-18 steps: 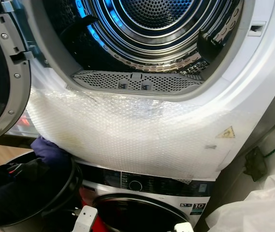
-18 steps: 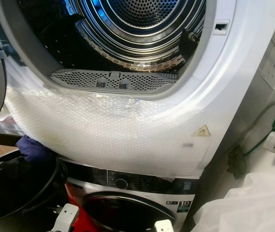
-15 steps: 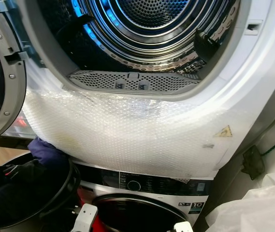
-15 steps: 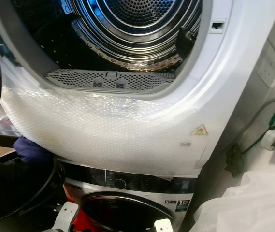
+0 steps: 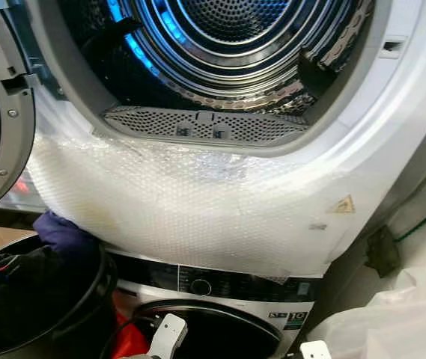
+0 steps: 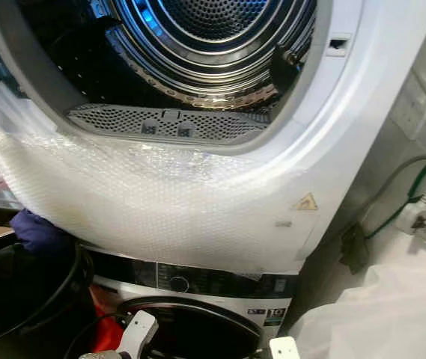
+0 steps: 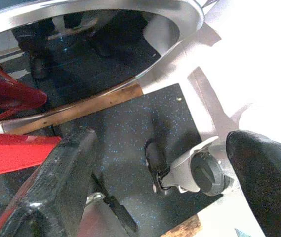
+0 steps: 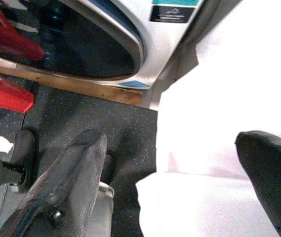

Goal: Clothes washing

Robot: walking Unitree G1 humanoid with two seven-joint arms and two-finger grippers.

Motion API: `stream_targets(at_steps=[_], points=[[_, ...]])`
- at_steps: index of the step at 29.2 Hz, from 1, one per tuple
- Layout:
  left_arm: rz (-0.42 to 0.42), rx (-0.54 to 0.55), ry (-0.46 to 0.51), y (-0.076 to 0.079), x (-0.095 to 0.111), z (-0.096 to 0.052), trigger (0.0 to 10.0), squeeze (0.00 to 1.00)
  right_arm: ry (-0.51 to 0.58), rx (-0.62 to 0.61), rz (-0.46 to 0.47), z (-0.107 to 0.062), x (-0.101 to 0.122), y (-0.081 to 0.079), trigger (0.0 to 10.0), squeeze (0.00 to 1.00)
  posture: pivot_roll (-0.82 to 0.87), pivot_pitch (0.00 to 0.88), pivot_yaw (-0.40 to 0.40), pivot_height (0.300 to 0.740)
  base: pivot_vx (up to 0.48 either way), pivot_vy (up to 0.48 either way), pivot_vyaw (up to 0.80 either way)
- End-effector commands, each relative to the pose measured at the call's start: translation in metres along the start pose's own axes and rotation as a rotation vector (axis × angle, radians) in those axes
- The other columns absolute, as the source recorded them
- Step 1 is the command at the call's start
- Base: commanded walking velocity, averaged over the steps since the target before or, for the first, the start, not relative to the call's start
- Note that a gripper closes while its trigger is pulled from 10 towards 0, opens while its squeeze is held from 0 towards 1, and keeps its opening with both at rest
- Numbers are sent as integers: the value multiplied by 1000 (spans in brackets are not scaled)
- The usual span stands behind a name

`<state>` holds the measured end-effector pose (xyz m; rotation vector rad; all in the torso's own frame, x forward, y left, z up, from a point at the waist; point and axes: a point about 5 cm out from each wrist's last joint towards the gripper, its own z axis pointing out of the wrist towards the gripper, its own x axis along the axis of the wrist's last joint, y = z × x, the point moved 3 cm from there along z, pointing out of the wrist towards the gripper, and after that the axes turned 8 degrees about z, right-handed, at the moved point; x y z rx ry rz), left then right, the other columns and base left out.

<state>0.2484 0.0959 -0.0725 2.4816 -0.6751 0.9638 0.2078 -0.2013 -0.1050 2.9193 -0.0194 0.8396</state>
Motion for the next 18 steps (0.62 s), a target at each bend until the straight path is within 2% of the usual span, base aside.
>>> stream_targets(at_steps=[1, 5, 8, 10, 12, 18], points=[[14, 8, 10, -4, 0, -2, 10000, 0, -23, 11, 21, -1, -10, -6, 10000, 0, 59, 0, -4, 740, 0, 0, 0], [63, 15, 36, -6, 7, -2, 10000, 0, -53, 22, 10, -2, -22, -10, 10000, 0, 59, 0, 1, 740, 0, 0, 0], [105, -23, 114, -1, 20, -2, 10000, 0, -84, 22, 20, -4, -33, -13, 10000, 0, 66, 0, 23, 740, 0, 0, 0], [122, -66, 154, 4, 23, -3, 10000, 0, -92, 25, 20, -4, -36, -14, 10000, 0, 60, 0, 32, 740, 0, 0, 0], [125, -64, 165, 3, 23, -4, 10000, 0, -94, 25, 24, -4, -37, -15, 10000, 0, 59, 0, 34, 740, 0, 0, 0], [133, -69, 244, -5, 18, -22, 10000, 0, -101, 6, 31, -5, -42, -13, 10000, 0, 58, 0, 61, 740, 0, 0, 0]])
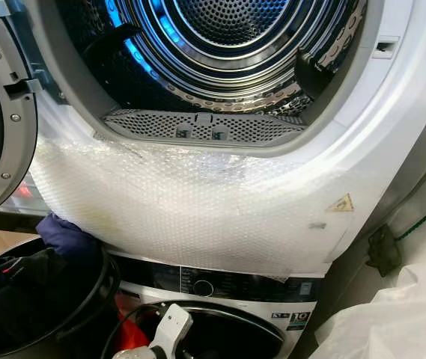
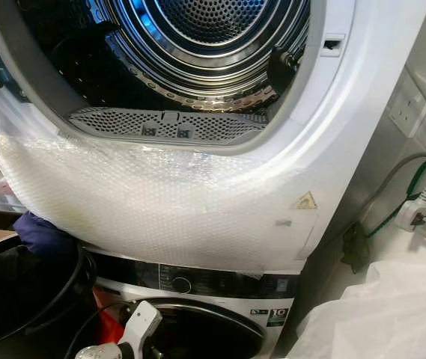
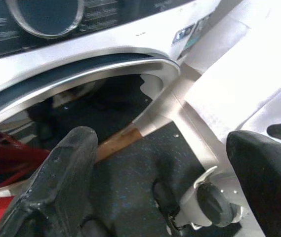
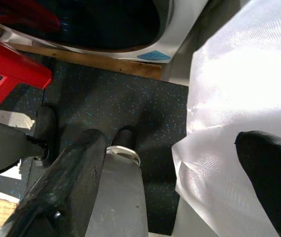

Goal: Clothes washing

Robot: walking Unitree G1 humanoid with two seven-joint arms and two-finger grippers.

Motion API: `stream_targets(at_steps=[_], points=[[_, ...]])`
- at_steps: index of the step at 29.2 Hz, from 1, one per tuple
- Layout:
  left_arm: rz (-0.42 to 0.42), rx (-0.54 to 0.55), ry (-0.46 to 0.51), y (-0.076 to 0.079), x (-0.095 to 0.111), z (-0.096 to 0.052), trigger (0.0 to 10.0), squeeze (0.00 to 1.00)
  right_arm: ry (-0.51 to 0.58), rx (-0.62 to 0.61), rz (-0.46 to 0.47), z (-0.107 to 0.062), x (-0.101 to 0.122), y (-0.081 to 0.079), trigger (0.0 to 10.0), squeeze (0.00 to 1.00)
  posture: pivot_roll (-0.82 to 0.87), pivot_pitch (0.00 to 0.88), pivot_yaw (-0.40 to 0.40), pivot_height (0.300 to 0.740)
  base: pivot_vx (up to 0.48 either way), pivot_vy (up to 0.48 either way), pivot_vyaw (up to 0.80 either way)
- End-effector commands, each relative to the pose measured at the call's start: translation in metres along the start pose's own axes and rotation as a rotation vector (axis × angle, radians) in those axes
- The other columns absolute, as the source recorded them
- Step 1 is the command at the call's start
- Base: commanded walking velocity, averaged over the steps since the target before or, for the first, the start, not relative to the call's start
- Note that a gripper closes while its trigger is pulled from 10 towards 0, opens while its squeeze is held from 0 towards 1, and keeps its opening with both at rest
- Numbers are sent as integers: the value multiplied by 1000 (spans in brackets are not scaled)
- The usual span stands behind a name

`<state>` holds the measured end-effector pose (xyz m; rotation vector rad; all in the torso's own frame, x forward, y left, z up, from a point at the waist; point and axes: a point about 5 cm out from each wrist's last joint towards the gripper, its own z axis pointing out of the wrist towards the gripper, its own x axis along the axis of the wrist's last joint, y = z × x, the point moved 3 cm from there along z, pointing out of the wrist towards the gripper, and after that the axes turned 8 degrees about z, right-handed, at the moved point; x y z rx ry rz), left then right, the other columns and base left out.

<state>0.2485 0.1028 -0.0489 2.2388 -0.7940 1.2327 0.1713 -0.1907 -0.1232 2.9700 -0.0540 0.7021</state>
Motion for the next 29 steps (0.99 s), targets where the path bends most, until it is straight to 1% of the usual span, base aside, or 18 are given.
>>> stream_targets(at_steps=[1, 3, 5, 6, 7, 11, 12, 13, 15, 18, 19, 21, 22, 24, 25, 27, 28, 29], points=[[-3, 8, 22, -4, 3, -5, 10000, 0, -3, -6, 14, 0, -2, -1, 10000, 0, 58, 0, 62, 740, 0, 0, 0], [18, 44, 53, -5, 5, -13, 10000, 0, -1, -12, 23, 0, -2, 0, 10000, 0, 56, 0, 75, 740, 0, 0, 0], [18, 44, 53, -5, 5, -13, 10000, 0, -1, -12, 23, 0, -2, 0, 10000, 0, 56, 0, 75, 740, 0, 0, 0], [62, 118, 78, -10, 9, -27, 10000, 0, 0, -9, 32, 0, -1, -1, 10000, 0, 47, 0, 84, 740, 0, 0, 0], [74, 143, 101, -9, 13, -35, 10000, 0, 3, -8, 41, 0, -1, -2, 10000, 0, 48, 0, 86, 740, 0, 0, 0], [80, 153, 117, -8, 15, -40, 10000, 0, 4, -7, 47, 0, -1, -3, 10000, 0, 51, 0, 86, 740, 0, 0, 0], [141, 171, 156, -2, 23, -54, 10000, 0, -3, 3, 30, 0, -2, -6, 10000, 0, 76, 0, 82, 740, 0, 0, 0], [163, 175, 191, 2, 30, -60, 10000, 0, -7, 8, 20, 0, -4, -7, 10000, 0, 76, 0, 82, 740, 0, 0, 0], [175, 176, 215, 5, 34, -64, 10000, 0, -10, 11, 13, 0, -4, -8, 10000, 0, 76, 0, 82, 740, 0, 0, 0], [210, 239, 283, 10, 53, -80, 10000, 0, -15, 14, 1, 0, -7, -9, 10000, 0, 85, 0, 90, 740, 0, 0, 0], [210, 239, 283, 10, 53, -80, 10000, 0, -15, 14, 1, 0, -7, -9, 10000, 0, 85, 0, 90, 740, 0, 0, 0], [237, 313, 305, 10, 65, -91, 10000, 0, -16, 11, 2, -1, -7, -9, 10000, 0, 96, 0, 96, 740, 0, 0, 0], [237, 313, 305, 10, 65, -91, 10000, 0, -16, 11, 2, -1, -7, -9, 10000, 0, 96, 0, 96, 740, 0, 0, 0], [260, 399, 340, 4, 81, -102, 10000, 0, -16, 7, 4, 0, -7, -7, 10000, 0, 116, 0, 101, 740, 0, 0, 0], [260, 399, 340, 4, 81, -102, 10000, 0, -16, 7, 4, 0, -7, -7, 10000, 0, 116, 0, 101, 740, 0, 0, 0], [312, 583, 382, -15, 101, -122, 10000, 0, -17, 6, 3, 0, -6, -9, 10000, 0, 146, 0, 104, 740, 0, 0, 0], [312, 583, 382, -15, 101, -122, 10000, 0, -17, 6, 3, 0, -6, -9, 10000, 0, 146, 0, 104, 740, 0, 0, 0], [316, 671, 399, -23, 106, -132, 10000, 0, -18, 6, 3, 0, -6, -10, 10000, 0, 148, 0, 103, 740, 0, 0, 0]])
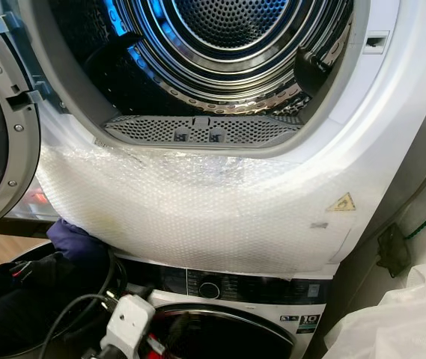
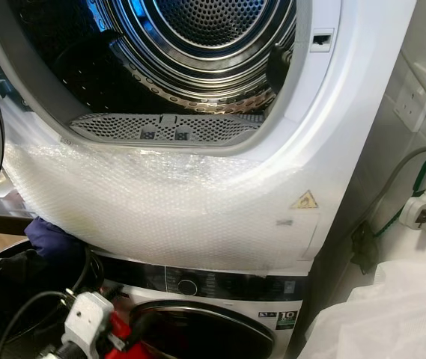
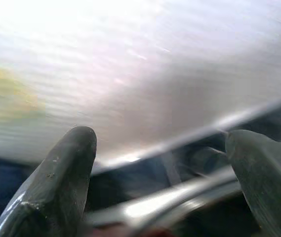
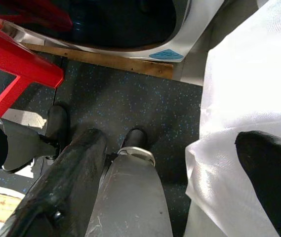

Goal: Clothes washing

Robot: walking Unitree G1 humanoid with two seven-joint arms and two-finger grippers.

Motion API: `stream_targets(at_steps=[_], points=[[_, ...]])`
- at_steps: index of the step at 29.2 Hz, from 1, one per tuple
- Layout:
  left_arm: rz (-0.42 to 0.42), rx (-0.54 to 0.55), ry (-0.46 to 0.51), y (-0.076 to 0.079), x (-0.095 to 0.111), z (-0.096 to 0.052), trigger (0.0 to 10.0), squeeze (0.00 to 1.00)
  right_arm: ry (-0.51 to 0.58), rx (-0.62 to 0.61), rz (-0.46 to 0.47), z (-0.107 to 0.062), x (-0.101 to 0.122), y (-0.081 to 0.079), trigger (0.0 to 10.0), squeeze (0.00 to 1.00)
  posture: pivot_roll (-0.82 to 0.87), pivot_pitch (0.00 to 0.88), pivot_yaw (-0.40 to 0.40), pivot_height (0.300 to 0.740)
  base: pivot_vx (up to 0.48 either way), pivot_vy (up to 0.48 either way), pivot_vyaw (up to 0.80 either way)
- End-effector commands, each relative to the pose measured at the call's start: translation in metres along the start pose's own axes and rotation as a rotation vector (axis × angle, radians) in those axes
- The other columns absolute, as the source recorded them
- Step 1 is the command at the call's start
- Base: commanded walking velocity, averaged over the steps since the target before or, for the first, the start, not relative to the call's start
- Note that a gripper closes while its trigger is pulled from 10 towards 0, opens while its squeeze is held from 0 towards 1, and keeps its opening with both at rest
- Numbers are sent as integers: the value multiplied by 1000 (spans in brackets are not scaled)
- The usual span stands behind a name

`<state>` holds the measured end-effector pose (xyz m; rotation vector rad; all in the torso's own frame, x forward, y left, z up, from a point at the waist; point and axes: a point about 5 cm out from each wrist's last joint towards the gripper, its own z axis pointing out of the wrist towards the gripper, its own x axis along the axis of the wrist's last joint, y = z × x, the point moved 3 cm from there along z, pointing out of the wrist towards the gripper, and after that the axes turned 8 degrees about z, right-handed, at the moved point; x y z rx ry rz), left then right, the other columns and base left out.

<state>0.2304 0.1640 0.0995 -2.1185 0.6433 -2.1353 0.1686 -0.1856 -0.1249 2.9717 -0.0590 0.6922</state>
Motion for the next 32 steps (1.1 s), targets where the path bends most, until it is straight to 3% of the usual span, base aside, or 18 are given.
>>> stream_targets(at_steps=[1, 3, 7, 10, 13, 15, 19, 20, 21, 26, 27, 32], points=[[41, 150, -16, -23, 4, -6, 10000, 0, -13, 9, 1, 0, -4, -6, 10000, 0, 167, 0, 100, 740, 0, 0, 0], [33, 280, -44, -40, 2, -14, 10000, 0, -22, 13, 1, 0, -7, -7, 10000, 0, 187, 0, 93, 740, 0, 0, 0], [65, 397, -73, -57, 4, -18, 10000, 0, -26, 13, 0, -1, -8, -7, 10000, 0, 192, 0, 93, 740, 0, 0, 0], [59, 427, -91, -63, 1, -19, 10000, 0, -26, 12, 3, -1, -7, -7, 10000, 0, 195, 0, 92, 740, 0, 0, 0], [-93, 574, -166, -86, -16, -22, 10000, 0, -23, 7, 17, 0, -5, -7, 10000, 0, 203, 0, 89, 740, 0, 0, 0], [-177, 583, -160, -92, -19, -14, 10000, 0, -19, 5, 24, 0, -2, -6, 10000, 0, 208, 0, 86, 740, 0, 0, 0], [-229, 591, -144, -94, -18, -8, 10000, 0, -17, 4, 30, 0, -1, -7, 10000, 0, 205, 0, 90, 740, 0, 0, 0], [-264, 621, -152, -97, -20, -7, 10000, 75, -16, 5, 36, 0, -1, -7, 10000, 0, 201, 0, 91, 740, 0, 0, 0], [-320, 664, -160, -101, -23, -7, 10000, 1000, -14, 6, 43, 0, -1, -8, 10000, 0, 201, 0, 91, 740, 0, 0, 0], [-365, 676, -157, -105, -24, 1, 10000, 1000, -13, 4, 48, 0, -1, -8, 10000, 0, 193, 0, 94, 740, 0, 0, 0], [-362, 667, -159, -104, -24, 4, 10000, 0, -14, 3, 52, 0, -1, -7, 10000, 0, 190, 0, 94, 740, 0, 0, 0], [-405, 685, -166, -104, -29, 11, 10000, 0, -11, 5, 71, 0, -1, -7, 10000, 0, 185, 0, 92, 740, 0, 0, 0]])
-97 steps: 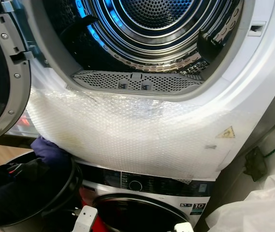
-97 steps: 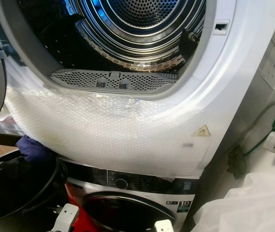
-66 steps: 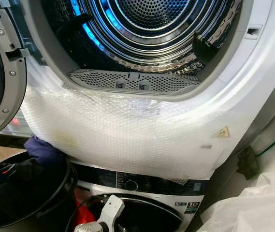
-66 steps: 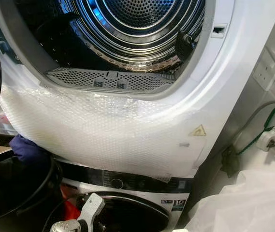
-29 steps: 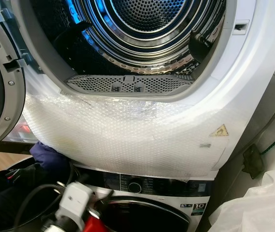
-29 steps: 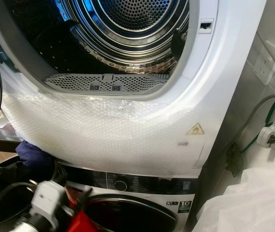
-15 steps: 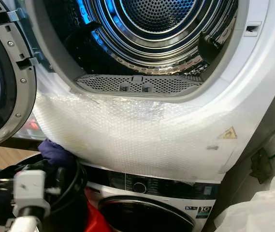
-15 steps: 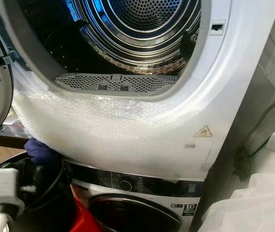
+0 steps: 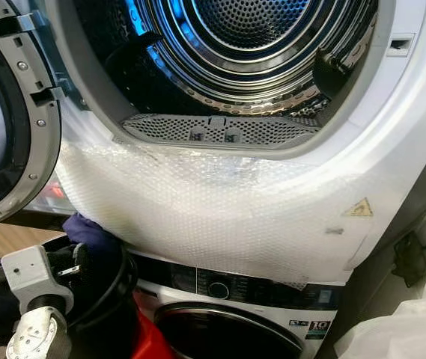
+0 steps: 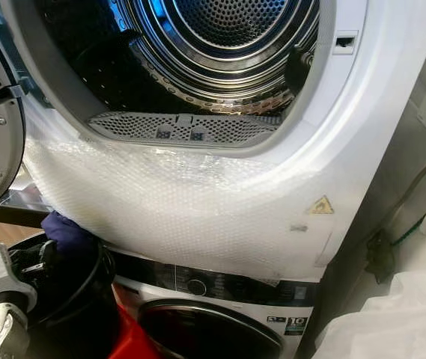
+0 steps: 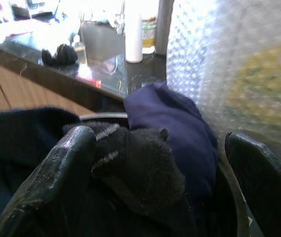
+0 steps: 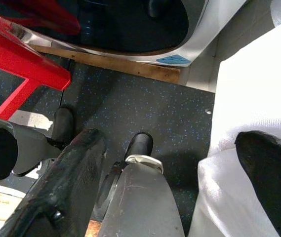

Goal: Clothes washing

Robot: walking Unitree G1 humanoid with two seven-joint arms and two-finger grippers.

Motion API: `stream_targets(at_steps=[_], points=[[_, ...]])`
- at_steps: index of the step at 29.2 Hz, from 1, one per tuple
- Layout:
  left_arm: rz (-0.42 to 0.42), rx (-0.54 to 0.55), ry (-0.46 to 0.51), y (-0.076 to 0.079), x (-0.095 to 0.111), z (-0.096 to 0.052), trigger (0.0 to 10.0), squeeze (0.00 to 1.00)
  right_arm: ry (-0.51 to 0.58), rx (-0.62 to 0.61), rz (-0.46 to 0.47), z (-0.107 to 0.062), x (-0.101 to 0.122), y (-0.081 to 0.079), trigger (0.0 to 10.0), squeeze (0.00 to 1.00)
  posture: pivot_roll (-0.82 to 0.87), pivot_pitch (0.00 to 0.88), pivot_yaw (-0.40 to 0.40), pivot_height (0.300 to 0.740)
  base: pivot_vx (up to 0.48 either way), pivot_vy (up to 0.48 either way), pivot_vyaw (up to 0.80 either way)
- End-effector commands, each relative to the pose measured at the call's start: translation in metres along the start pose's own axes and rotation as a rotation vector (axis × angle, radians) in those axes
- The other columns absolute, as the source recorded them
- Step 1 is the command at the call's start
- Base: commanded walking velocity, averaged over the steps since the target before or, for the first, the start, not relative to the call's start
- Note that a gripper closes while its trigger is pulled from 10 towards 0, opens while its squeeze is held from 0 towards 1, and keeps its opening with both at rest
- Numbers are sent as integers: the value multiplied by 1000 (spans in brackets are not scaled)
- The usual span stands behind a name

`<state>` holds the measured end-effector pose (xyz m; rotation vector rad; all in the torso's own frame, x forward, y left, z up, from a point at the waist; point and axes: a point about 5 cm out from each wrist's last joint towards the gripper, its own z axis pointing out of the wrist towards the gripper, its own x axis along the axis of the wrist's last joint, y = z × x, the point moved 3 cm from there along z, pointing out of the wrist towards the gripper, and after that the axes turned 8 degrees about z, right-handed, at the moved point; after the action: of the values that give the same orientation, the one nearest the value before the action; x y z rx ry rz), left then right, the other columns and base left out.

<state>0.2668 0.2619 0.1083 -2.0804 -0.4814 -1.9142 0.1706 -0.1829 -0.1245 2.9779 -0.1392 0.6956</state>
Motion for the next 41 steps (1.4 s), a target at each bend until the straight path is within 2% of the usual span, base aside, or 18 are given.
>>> stream_targets(at_steps=[1, 2, 6, 10, 14, 18, 20, 24, 29, 32, 37, 41], points=[[-34, 28, -14, -3, -2, 3, 10000, 0, -10, 7, 16, 0, -3, -4, 10000, 0, 184, 0, 93, 740, 0, 0, 0], [-60, 40, -21, -4, -3, 5, 10000, 0, -10, 6, 13, 0, -2, -4, 10000, 0, 183, 0, 94, 740, 0, 0, 0], [-62, 48, -17, -5, -1, 7, 10000, 0, -8, 5, 12, 0, -1, -4, 10000, 0, 180, 0, 95, 740, 0, 0, 0], [-149, 145, -34, -17, -5, 8, 10000, 0, -3, 14, -17, 0, 2, -5, 10000, 0, 184, 0, 91, 740, 0, 0, 0], [-232, 209, -25, -28, -6, 7, 10000, 0, 0, 9, -2, 0, 3, -5, 10000, 0, 191, 0, 85, 740, 0, 0, 0], [-269, 208, -7, -27, -3, 8, 10000, 0, 1, 6, -3, 0, 5, -3, 10000, 0, 194, 0, 82, 740, 0, 0, 0], [-277, 176, 3, -21, 0, 9, 10000, 0, 5, 2, -4, 1, 7, -2, 10000, 0, 197, 0, 80, 740, 0, 0, 0], [-292, 189, -1, -21, 0, 12, 10000, 0, 11, 1, -6, 1, 9, -2, 10000, 0, 193, 0, 81, 740, 0, 0, 0], [-346, 117, -8, 0, 3, 32, 10000, 0, 15, 16, -7, 1, 11, -7, 10000, 0, 193, 0, 81, 740, 0, 0, 0], [-333, 92, -16, 9, 4, 38, 10000, 0, 16, 18, -5, 1, 11, -8, 10000, 0, 182, 0, 85, 740, 0, 0, 0], [-329, 74, -68, 18, -10, 36, 10000, 0, 5, 16, -9, 1, 8, -6, 10000, 0, 167, 0, 84, 740, 0, 0, 0], [-348, 87, -93, 19, -17, 33, 10000, 0, -3, 8, -9, 1, 5, -2, 10000, 0, 163, 0, 80, 740, 0, 0, 0]])
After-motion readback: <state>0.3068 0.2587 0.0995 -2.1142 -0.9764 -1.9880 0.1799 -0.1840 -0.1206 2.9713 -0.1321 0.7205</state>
